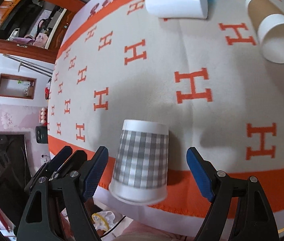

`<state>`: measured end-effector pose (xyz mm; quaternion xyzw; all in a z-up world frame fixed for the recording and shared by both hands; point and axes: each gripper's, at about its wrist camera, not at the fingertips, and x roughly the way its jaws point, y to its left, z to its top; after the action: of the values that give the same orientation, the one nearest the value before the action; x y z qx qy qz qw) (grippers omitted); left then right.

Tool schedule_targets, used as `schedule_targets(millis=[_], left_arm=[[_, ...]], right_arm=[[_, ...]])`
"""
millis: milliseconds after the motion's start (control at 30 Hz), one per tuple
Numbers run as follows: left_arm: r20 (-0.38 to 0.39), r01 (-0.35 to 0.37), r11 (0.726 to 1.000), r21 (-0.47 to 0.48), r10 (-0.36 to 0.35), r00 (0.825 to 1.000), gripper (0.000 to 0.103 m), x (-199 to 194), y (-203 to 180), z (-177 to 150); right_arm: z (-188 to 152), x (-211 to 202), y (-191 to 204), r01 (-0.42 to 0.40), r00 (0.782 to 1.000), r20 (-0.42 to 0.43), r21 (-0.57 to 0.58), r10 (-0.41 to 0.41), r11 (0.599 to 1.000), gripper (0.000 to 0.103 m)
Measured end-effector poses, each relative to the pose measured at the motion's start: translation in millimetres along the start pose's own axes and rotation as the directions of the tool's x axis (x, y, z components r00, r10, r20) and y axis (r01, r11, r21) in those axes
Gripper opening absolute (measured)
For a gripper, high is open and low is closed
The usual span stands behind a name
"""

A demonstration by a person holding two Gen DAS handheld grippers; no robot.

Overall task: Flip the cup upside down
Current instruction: 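Rotate the held checkered cup with the left gripper, opening facing up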

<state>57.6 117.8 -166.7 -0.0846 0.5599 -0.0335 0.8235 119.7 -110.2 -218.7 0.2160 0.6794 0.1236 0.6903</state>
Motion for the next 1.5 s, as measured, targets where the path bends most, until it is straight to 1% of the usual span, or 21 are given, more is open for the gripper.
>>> schedule_targets(millis=[133, 200, 267, 300, 367, 567, 667, 733, 833, 867, 933, 1000, 1033, 1100, 1167, 1200, 1267, 1300, 1400, 1433, 1500], left_arm=[[0.02, 0.011, 1.0, 0.012, -0.011, 1.0, 0.062, 0.9, -0.1, 3.8], [0.027, 0.006, 1.0, 0.017, -0.006, 1.0, 0.062, 1.6, -0.8, 6.3], [0.019, 0.008, 1.0, 0.016, -0.009, 1.0, 0.062, 3.4, -1.7, 8.0], [0.014, 0.011, 1.0, 0.019, -0.011, 1.0, 0.062, 4.0, -2.3, 8.5], [-0.001, 0.008, 1.0, 0.024, -0.008, 1.0, 0.062, 7.2, -4.0, 9.7], [-0.008, 0.008, 0.999, 0.041, -0.008, 1.0, 0.062, 10.0, -10.8, 10.1], [0.004, 0.013, 0.999, 0.052, -0.014, 1.0, 0.062, 10.1, -17.4, 10.0], [0.023, 0.012, 0.997, 0.075, -0.014, 1.0, 0.062, 9.3, -24.9, 9.9], [0.055, 0.011, 0.994, 0.108, -0.017, 0.998, 0.062, 8.7, -39.3, 9.5], [0.062, 0.013, 0.993, 0.116, -0.02, 0.998, 0.062, 10.1, -45.1, 8.9], [0.067, 0.013, 0.992, 0.122, -0.021, 0.998, 0.062, 12.9, -51.8, 7.6], [0.071, 0.014, 0.993, 0.12, -0.023, 0.997, 0.062, 16.4, -58.3, 4.5], [0.074, 0.015, 0.993, 0.121, -0.025, 0.997, 0.062, 17.3, -59.4, 2.8], [0.089, 0.008, 0.992, 0.123, -0.02, 0.996, 0.062, 18.7, -63.3, -2.6], [0.106, -0.001, 0.992, 0.129, -0.013, 0.994, 0.062, 19.0, -65.3, -8.7], [0.11, -0.003, 0.991, 0.132, -0.011, 0.994, 0.062, 19.5, -66.2, -11.7], [0.115, -0.003, 0.991, 0.136, -0.013, 0.993, 0.062, 20.0, -66.3, -17.6], [0.117, -0.004, 0.99, 0.138, -0.013, 0.993, 0.062, 20.0, -65.8, -20.2], [0.128, -0.004, 0.991, 0.133, -0.014, 0.992, 0.062, 19.9, -64.4, -26.8], [0.129, -0.002, 0.992, 0.127, -0.014, 0.992, 0.062, 20.0, -63.7, -28.7], [0.131, 0.002, 0.993, 0.118, -0.017, 0.991, 0.062, 19.7, -62.6, -31.4]], right_arm=[[6.5, 15.1, -3.2, 0.003, 1.0, -0.027, 0.006, -0.003, 1.0, 0.081], [7.4, 19.0, -3.3, 0.007, 0.999, -0.036, 0.0, -0.007, 1.0, 0.075], [8.6, 23.2, -2.3, -0.022, 0.999, -0.049, -0.001, 0.021, 1.0, 0.064], [9.2, 24.6, -1.7, -0.035, 0.998, -0.054, -0.001, 0.035, 0.999, 0.061], [8.3, 24.8, 1.9, -0.032, 0.998, -0.055, -0.014, 0.031, 0.999, 0.06], [-3.2, 1.1, 5.4, -0.008, 1.0, 0.011, -0.068, 0.008, 0.998, 0.06], [-9.4, -21.9, 2.1, 0.01, 0.996, 0.093, -0.087, -0.002, 0.996, 0.06], [-13.0, -39.2, -0.8, 0.033, 0.987, 0.161, -0.103, -0.016, 0.994, 0.06], [-18.7, -61.7, -6.5, 0.082, 0.961, 0.274, -0.119, -0.046, 0.99, 0.06], [-20.9, -67.1, -9.3, 0.097, 0.949, 0.311, -0.123, -0.054, 0.988, 0.06], [-25.8, -77.6, -16.3, 0.137, 0.917, 0.393, -0.128, -0.076, 0.982, 0.06], [-31.7, -83.9, -22.5, 0.191, 0.873, 0.476, -0.132, -0.107, 0.973, 0.06], [-35.8, -85.6, -24.9, 0.22, 0.846, 0.519, -0.137, -0.119, 0.966, 0.06], [-44.0, -86.2, -30.0, 0.272, 0.803, 0.581, -0.151, -0.137, 0.95, 0.06], [-54.6, -81.7, -34.3, 0.302, 0.769, 0.626, -0.178, -0.128, 0.937, 0.06], [-60.2, -77.3, -37.7, 0.316, 0.757, 0.641, -0.192, -0.125, 0.929, 0.06], [-70.1, -66.9, -41.4, 0.333, 0.751, 0.649, -0.214, -0.12, 0.918, 0.06], [-77.3, -63.6, -40.9, 0.332, 0.737, 0.668, -0.228, -0.101, 0.915, 0.06], [-94.7, -57.1, -33.5, 0.382, 0.712, 0.692, -0.244, -0.116, 0.891, 0.06], [-100.0, -54.7, -31.3, 0.396, 0.708, 0.696, -0.25, -0.119, 0.884, 0.06], [-106.6, -50.4, -29.1, 0.406, 0.71, 0.694, -0.265, -0.119, 0.875, 0.06]])
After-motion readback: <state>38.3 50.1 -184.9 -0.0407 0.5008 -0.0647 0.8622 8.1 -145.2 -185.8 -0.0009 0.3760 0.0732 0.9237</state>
